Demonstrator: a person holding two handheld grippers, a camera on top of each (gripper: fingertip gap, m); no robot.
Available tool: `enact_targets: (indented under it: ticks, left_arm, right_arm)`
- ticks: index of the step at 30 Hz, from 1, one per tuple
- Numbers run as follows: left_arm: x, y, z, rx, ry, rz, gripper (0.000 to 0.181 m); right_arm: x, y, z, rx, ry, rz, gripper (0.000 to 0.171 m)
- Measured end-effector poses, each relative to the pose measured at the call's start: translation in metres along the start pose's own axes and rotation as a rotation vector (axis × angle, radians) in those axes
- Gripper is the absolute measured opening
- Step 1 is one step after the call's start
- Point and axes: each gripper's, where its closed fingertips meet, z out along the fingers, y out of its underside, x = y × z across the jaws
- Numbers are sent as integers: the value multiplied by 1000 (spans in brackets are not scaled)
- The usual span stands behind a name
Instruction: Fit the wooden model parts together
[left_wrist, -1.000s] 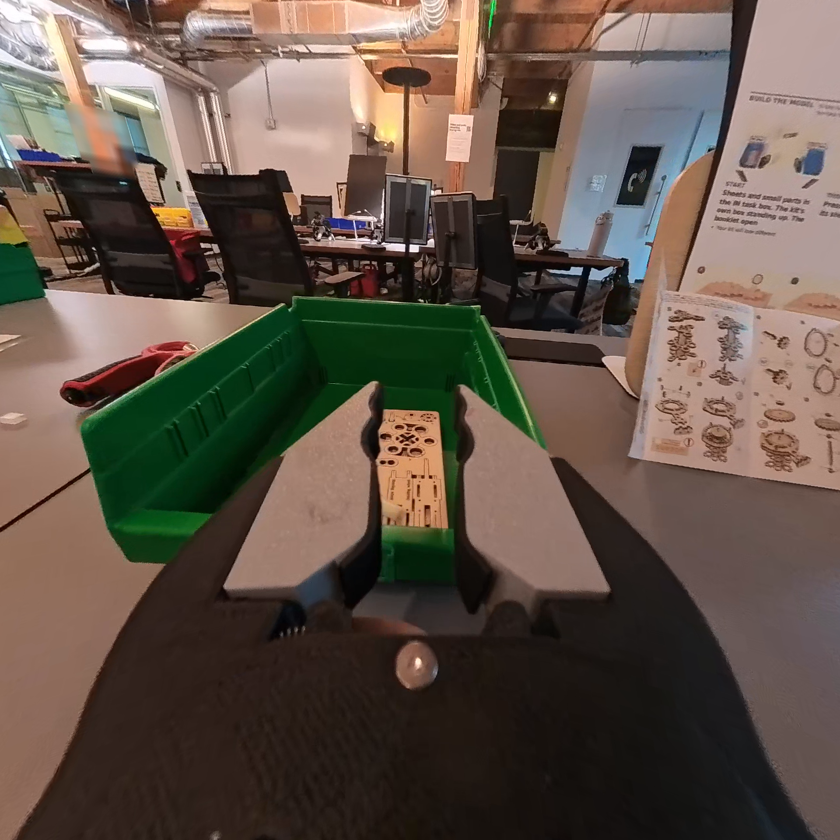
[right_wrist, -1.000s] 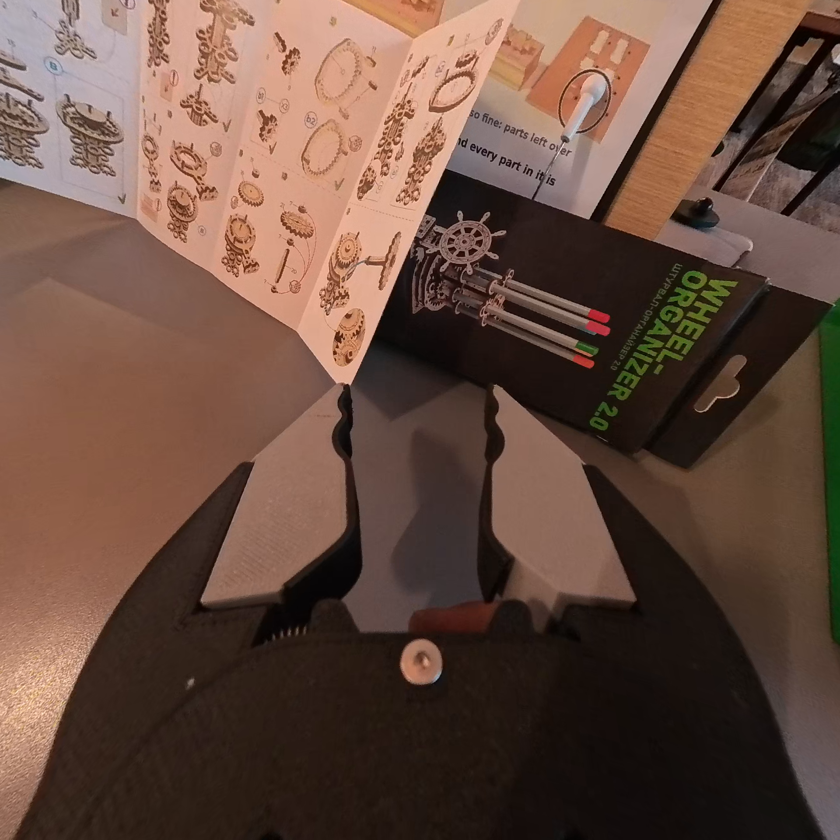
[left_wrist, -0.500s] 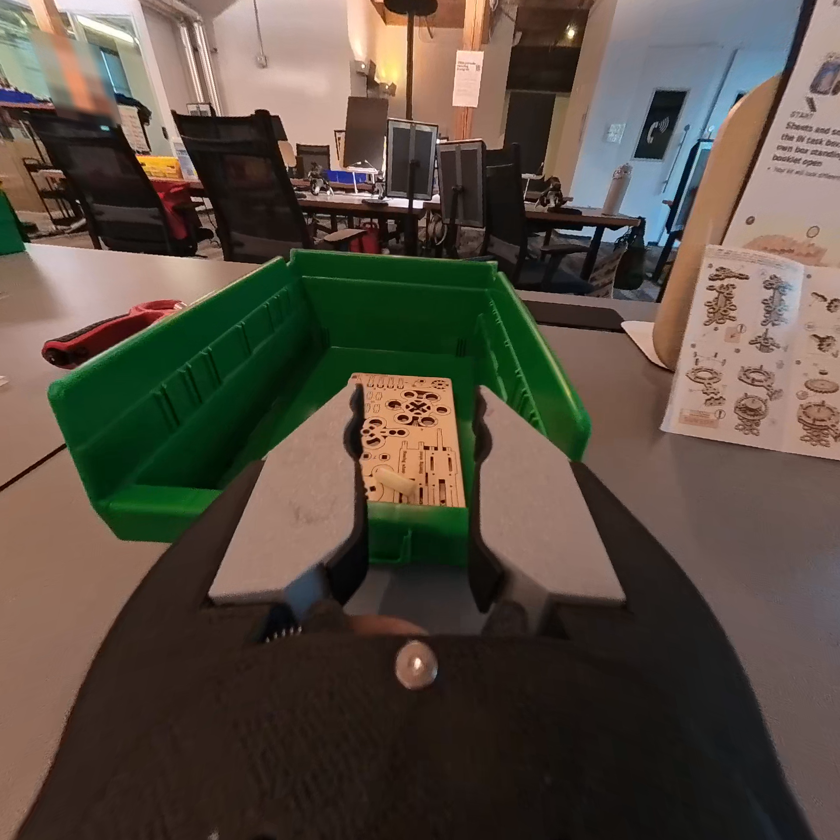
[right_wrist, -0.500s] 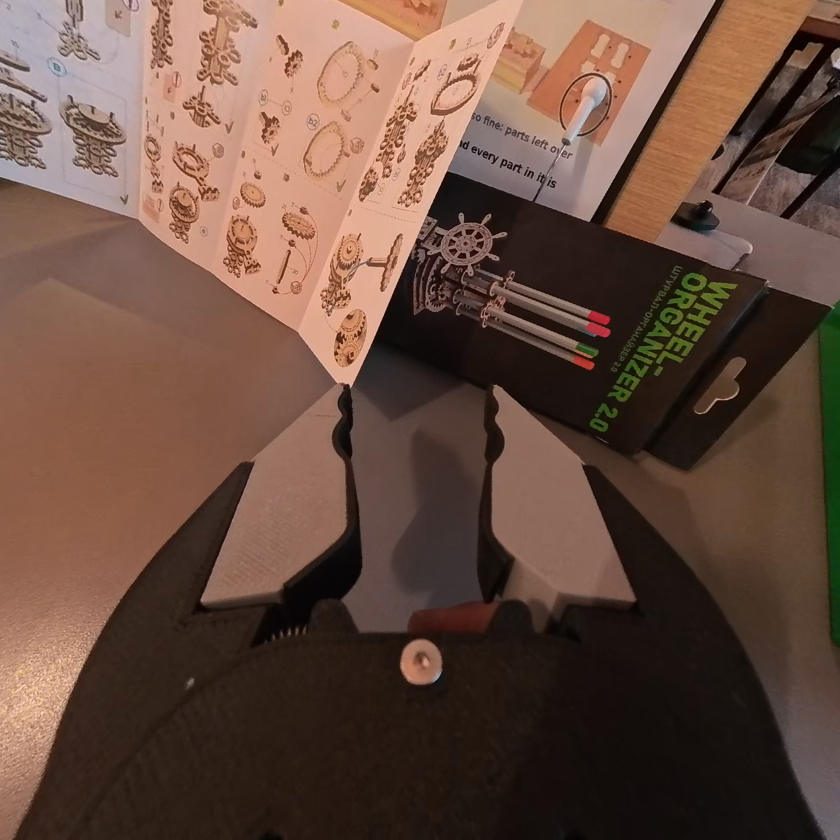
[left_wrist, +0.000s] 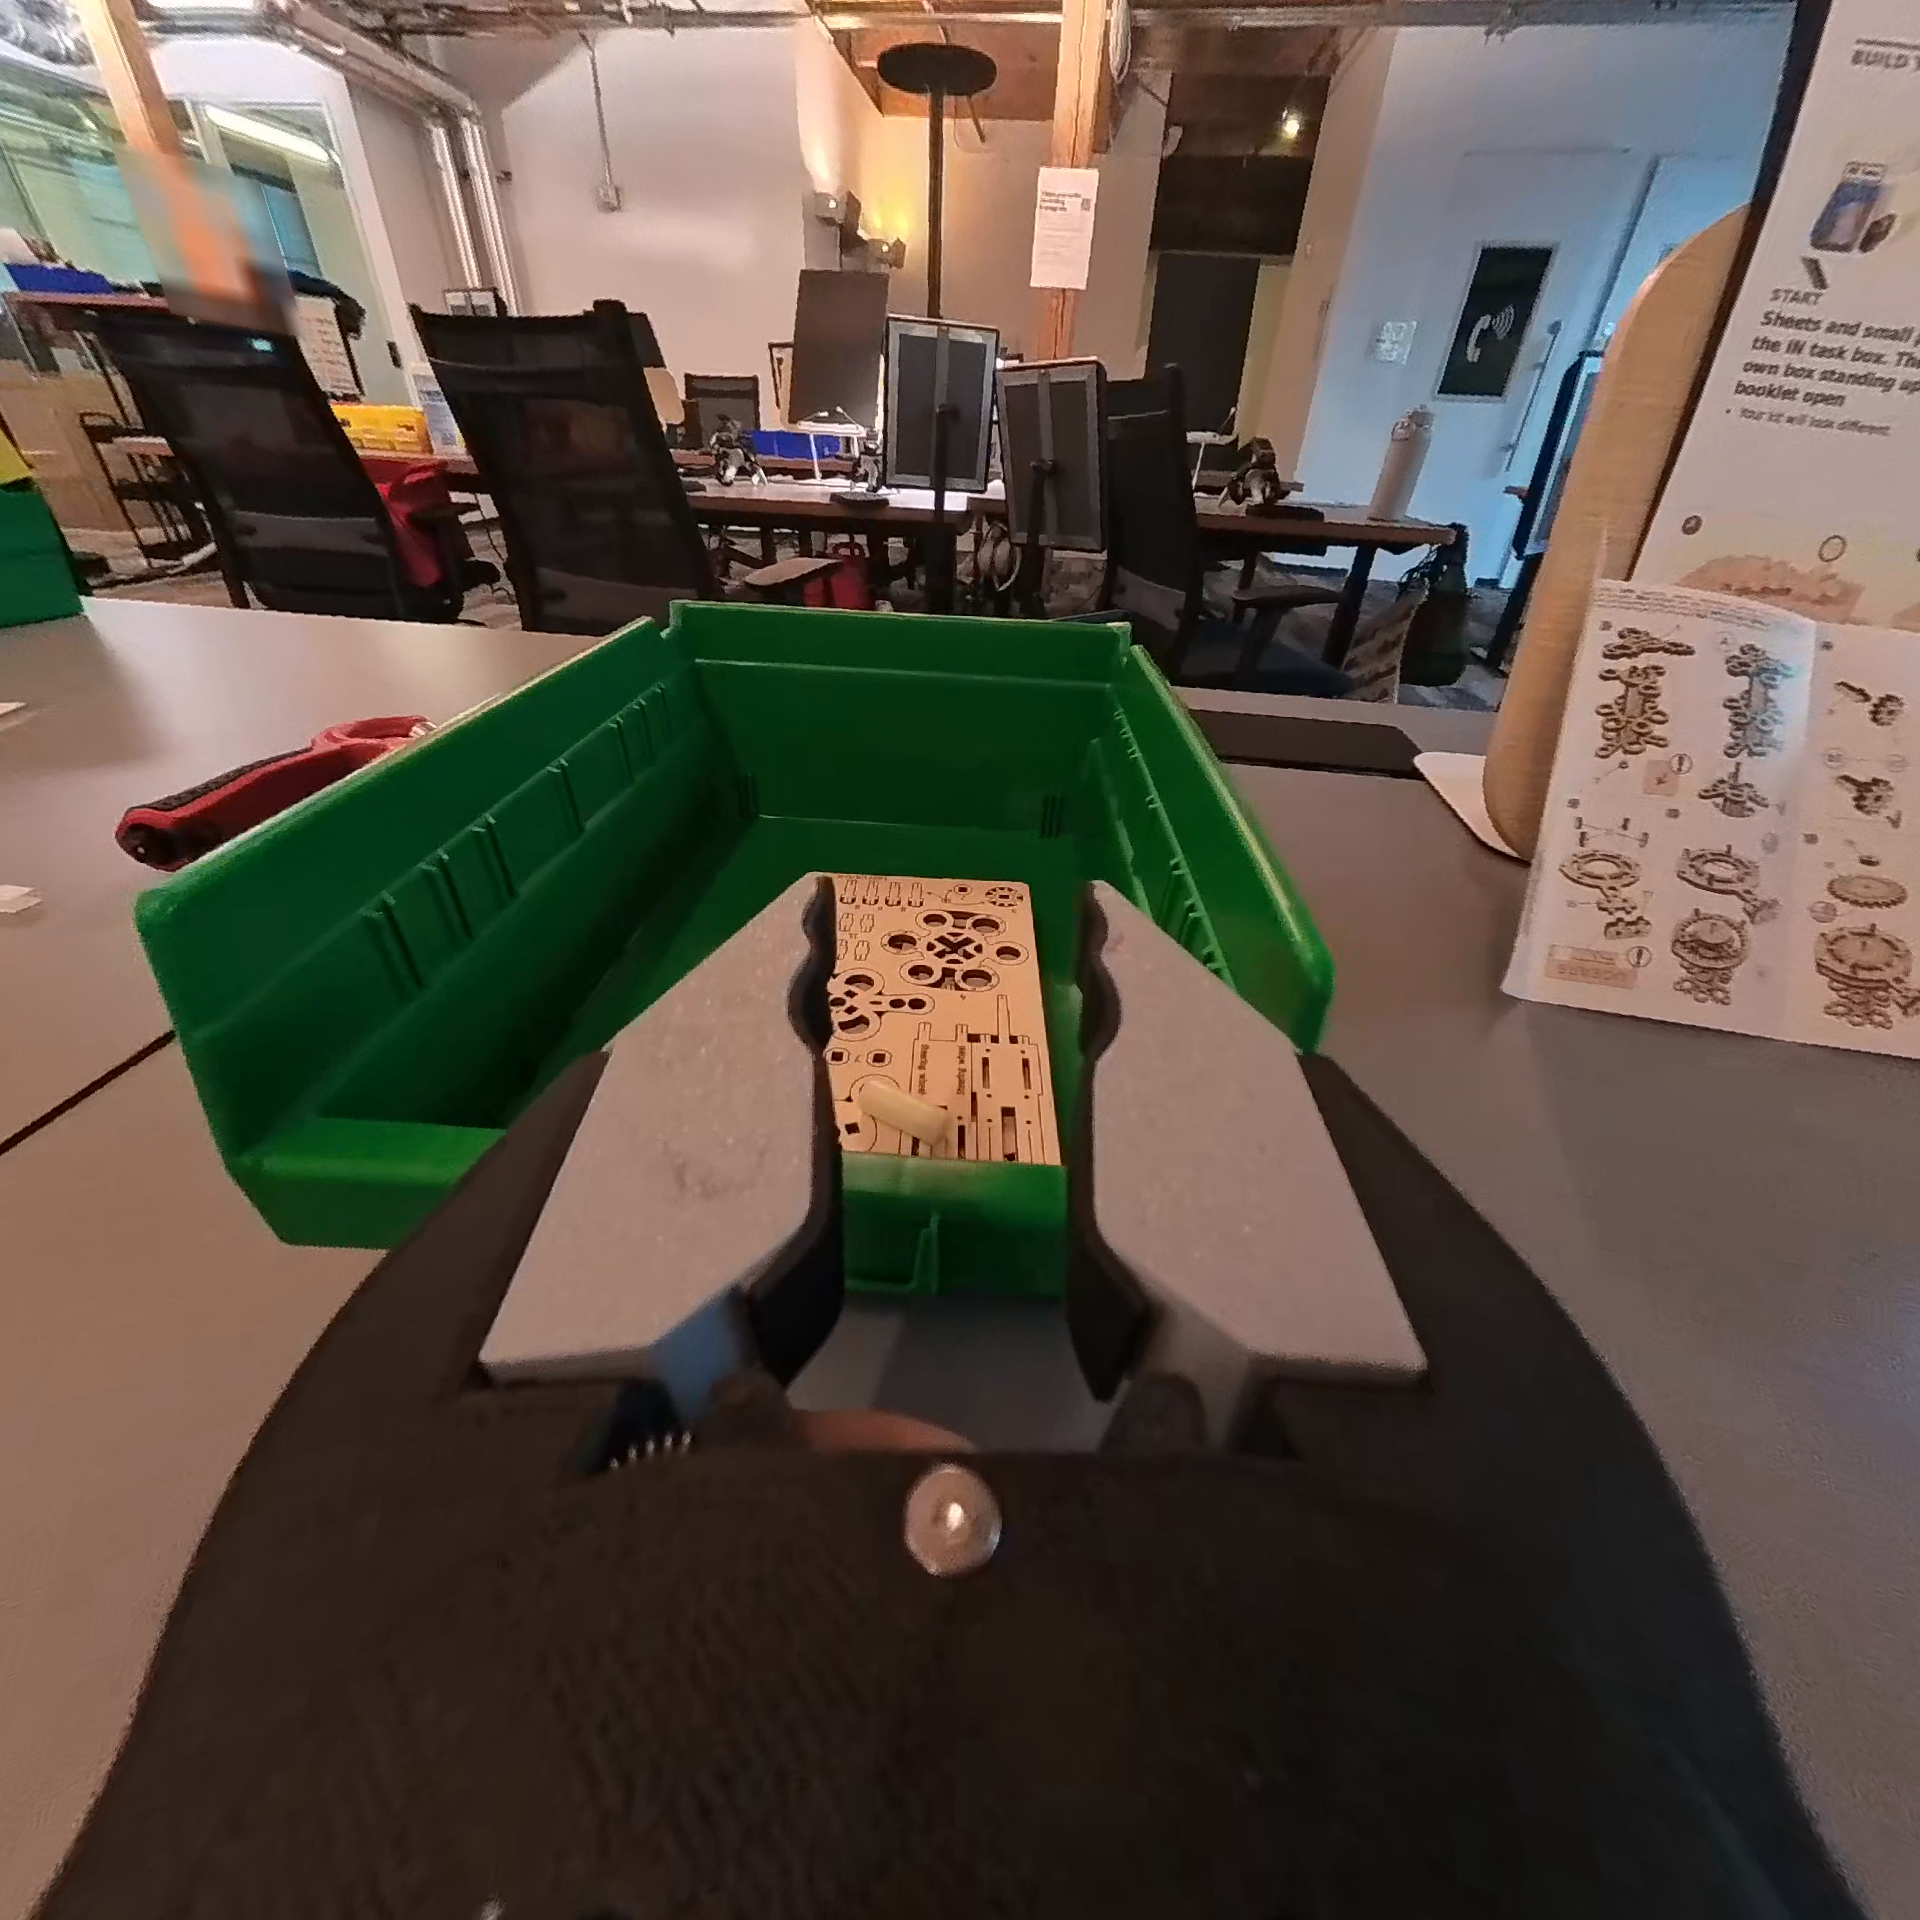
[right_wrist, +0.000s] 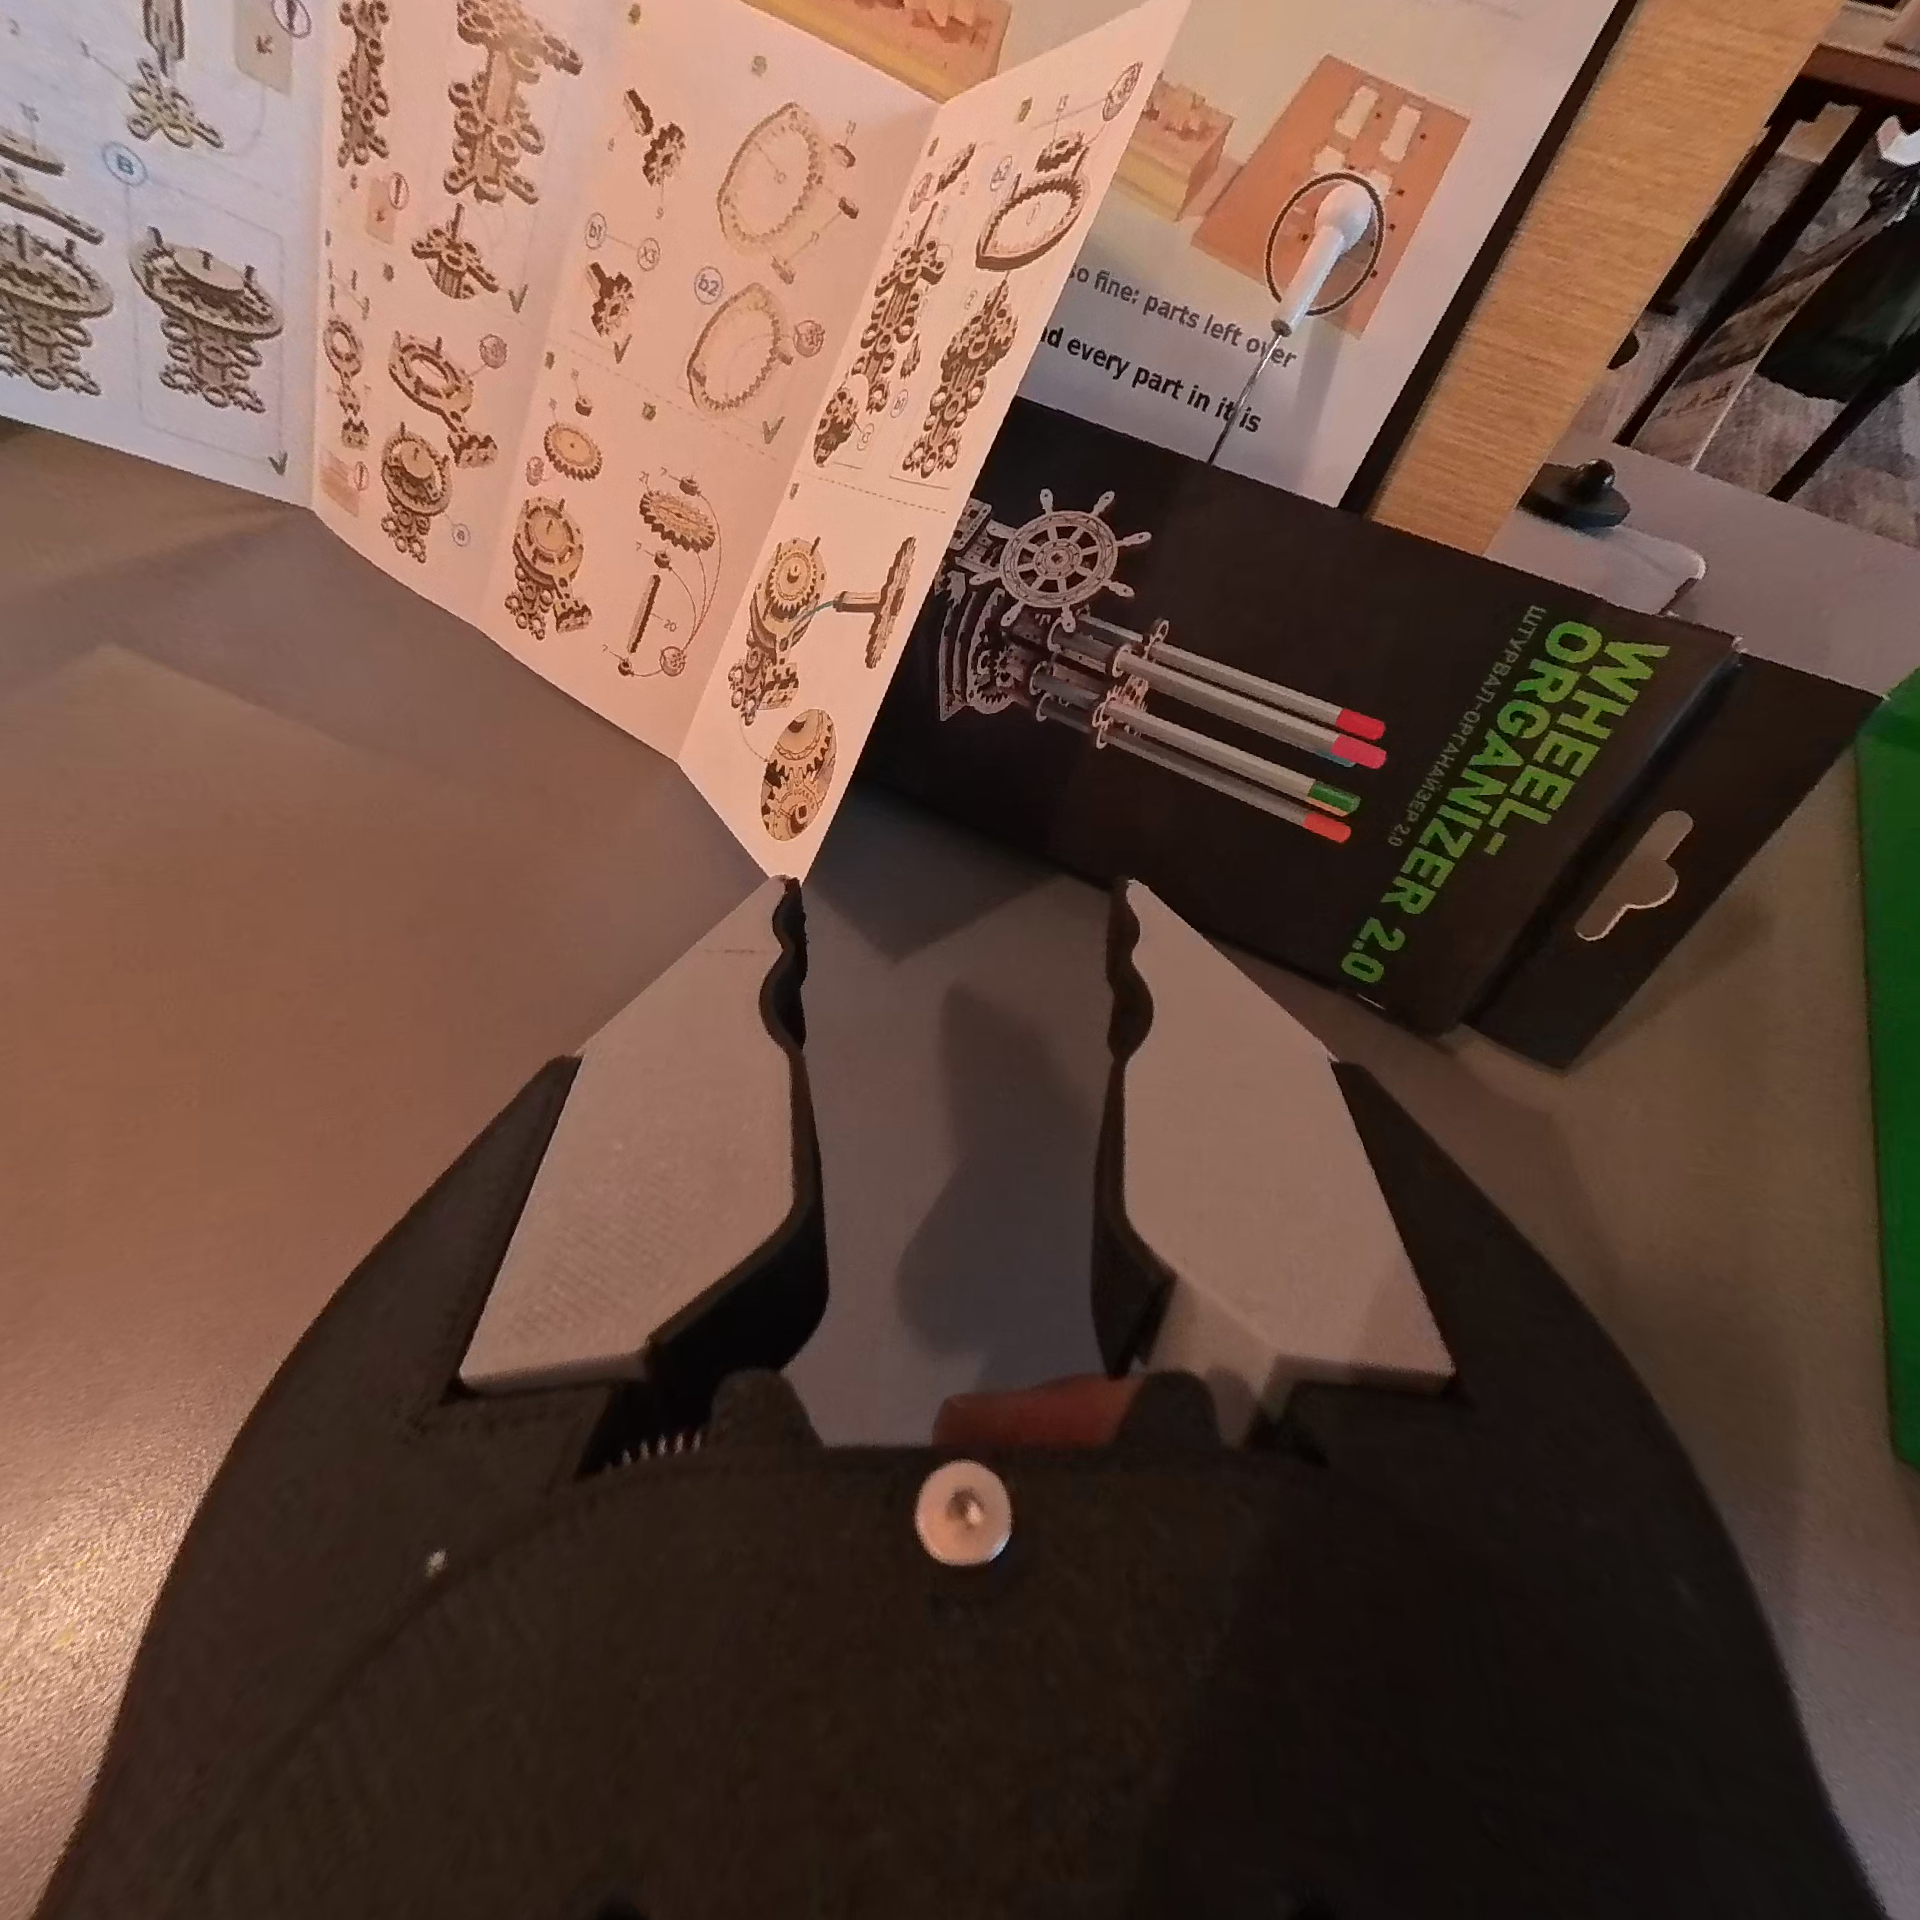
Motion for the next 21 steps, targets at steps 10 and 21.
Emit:
enact_targets:
  ticks: [10,21]
  left_arm:
    - [-2,0,1,-2,-1,-15,44]
    - [-2,-28,0,25,36,-58,46]
  right_arm:
    - [-1,0,0,-3,-4,1,56]
    - [-3,1,1,-8,-9,-17,56]
